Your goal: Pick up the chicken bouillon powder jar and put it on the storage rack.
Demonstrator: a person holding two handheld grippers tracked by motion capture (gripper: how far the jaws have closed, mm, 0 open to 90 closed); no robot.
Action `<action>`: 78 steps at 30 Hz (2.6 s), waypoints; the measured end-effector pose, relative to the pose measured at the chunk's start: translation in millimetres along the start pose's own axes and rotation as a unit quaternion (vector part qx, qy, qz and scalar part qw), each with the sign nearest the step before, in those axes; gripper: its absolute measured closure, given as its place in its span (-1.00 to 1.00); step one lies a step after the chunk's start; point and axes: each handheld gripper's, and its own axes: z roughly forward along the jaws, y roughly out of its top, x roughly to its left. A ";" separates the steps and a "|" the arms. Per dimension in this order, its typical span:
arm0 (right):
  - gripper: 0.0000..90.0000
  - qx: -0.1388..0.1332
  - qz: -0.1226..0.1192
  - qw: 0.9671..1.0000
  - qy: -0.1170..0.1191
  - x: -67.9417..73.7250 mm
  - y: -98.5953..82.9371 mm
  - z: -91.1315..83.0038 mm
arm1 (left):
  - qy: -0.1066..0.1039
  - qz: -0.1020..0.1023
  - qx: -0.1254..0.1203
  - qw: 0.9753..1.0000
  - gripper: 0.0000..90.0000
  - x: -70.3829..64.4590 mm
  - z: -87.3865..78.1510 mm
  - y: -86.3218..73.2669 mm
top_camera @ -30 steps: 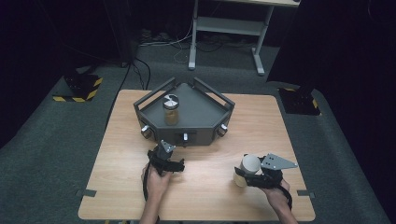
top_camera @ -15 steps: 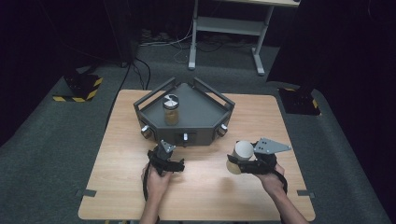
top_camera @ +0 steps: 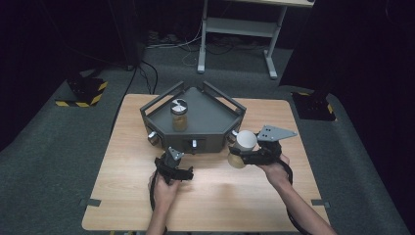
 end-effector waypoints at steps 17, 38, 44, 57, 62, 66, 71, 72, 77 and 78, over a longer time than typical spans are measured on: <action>-0.24 0.007 0.015 1.000 -0.016 -20.3 43.3 28.9 | 0.000 0.000 0.000 1.000 -0.99 -0.1 0.0 0.0; -0.24 0.021 0.018 0.999 -0.044 -33.0 82.2 87.1 | 0.000 0.000 0.000 1.000 -0.99 -0.2 -0.1 0.0; -0.24 0.027 0.022 0.998 -0.050 -33.0 86.2 102.6 | 0.001 -0.001 0.000 1.000 -0.99 -0.4 -0.1 -0.1; -0.24 0.044 0.038 0.995 -0.076 -36.1 83.7 132.8 | 0.001 -0.002 -0.001 1.000 -0.99 -0.5 0.0 -0.4; -0.24 0.047 0.039 0.995 -0.080 -36.6 83.4 137.7 | 0.001 -0.002 -0.001 1.000 -0.99 -0.6 0.0 -0.4; -0.24 0.051 0.037 0.995 -0.082 -36.9 83.7 140.4 | 0.001 -0.002 -0.001 1.000 -0.99 -0.6 0.0 -0.4; -0.24 0.055 0.033 0.994 -0.085 -36.6 83.5 142.0 | 0.001 -0.002 -0.001 1.000 -0.99 -0.6 0.1 -0.4; -0.24 0.055 0.034 0.994 -0.085 -36.6 83.1 142.3 | 0.001 -0.002 -0.001 1.000 -0.99 -0.6 0.1 -0.5; -0.24 0.051 0.039 0.994 -0.084 -38.2 80.8 141.9 | 0.001 -0.002 -0.001 1.000 -0.99 -0.5 0.0 -0.4; -0.24 0.050 0.040 0.994 -0.084 -38.6 80.3 141.9 | 0.001 -0.002 -0.001 1.000 -0.99 -0.5 0.0 -0.4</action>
